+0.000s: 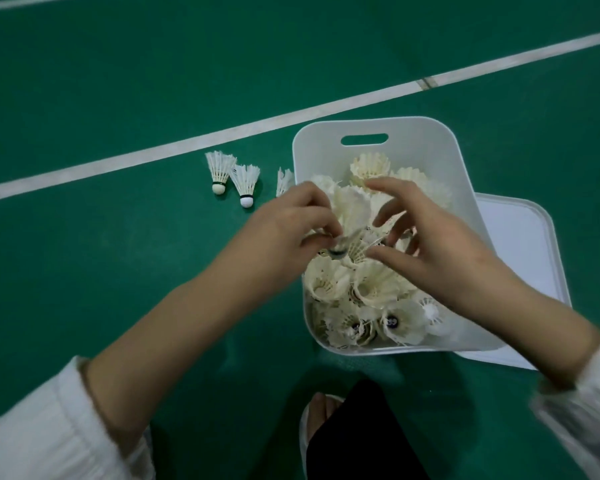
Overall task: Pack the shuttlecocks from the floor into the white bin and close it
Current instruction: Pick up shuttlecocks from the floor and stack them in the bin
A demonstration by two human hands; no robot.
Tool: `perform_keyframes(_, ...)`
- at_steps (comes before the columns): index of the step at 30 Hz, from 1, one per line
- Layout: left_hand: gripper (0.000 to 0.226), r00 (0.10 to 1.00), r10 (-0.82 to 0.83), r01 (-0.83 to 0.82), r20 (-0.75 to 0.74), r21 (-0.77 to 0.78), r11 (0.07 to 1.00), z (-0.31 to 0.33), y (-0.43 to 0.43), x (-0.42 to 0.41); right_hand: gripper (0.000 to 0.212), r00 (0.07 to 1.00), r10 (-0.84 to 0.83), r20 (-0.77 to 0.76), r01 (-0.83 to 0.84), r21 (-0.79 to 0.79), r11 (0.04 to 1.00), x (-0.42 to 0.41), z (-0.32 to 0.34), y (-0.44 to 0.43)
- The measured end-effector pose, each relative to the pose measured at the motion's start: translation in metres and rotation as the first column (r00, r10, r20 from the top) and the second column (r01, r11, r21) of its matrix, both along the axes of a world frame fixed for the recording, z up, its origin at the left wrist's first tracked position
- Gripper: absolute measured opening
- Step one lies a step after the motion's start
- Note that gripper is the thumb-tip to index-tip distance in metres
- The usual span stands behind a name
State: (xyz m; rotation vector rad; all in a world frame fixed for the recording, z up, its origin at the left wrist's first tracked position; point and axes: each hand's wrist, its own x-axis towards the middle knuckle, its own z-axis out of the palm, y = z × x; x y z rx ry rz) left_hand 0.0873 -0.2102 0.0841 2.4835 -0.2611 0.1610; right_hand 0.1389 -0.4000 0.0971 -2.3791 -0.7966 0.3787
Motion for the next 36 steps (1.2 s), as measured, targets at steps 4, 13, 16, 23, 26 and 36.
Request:
perform_keyframes(4,0.01,0.99,-0.141,0.141,-0.031,-0.014,0.99,0.006,-0.011,-0.005,0.017,0.994,0.101,0.046,-0.101,-0.014,0.995,-0.005,-0.004,-0.01)
perform_keyframes(13,0.009,0.954,0.194,-0.179,-0.228,0.083,0.98,0.017,0.052,0.002,0.019,0.886,0.458,-0.076,-0.459,-0.296,0.838,-0.022,-0.036,-0.019)
perform_keyframes(16,0.013,0.92,0.217,-0.141,-0.326,0.241,0.96,0.0,0.067,0.002,0.02,0.824,0.561,-0.078,-0.536,-0.43,0.727,-0.025,-0.052,-0.002)
perform_keyframes(23,0.015,0.884,0.285,-0.139,-0.371,0.374,0.917,-0.031,0.084,0.0,0.05,0.767,0.63,-0.119,-0.57,-0.576,0.586,-0.02,-0.053,0.02)
perform_keyframes(26,0.016,0.865,0.305,-0.142,-0.398,0.389,0.91,-0.04,0.098,0.006,0.052,0.83,0.519,-0.203,-0.53,-0.576,0.622,-0.009,-0.014,0.019)
perform_keyframes(36,0.014,0.867,0.38,-0.266,-0.322,0.346,0.9,-0.085,0.154,0.079,0.03,0.955,0.282,0.093,-0.209,-0.464,0.861,0.079,-0.035,0.185)
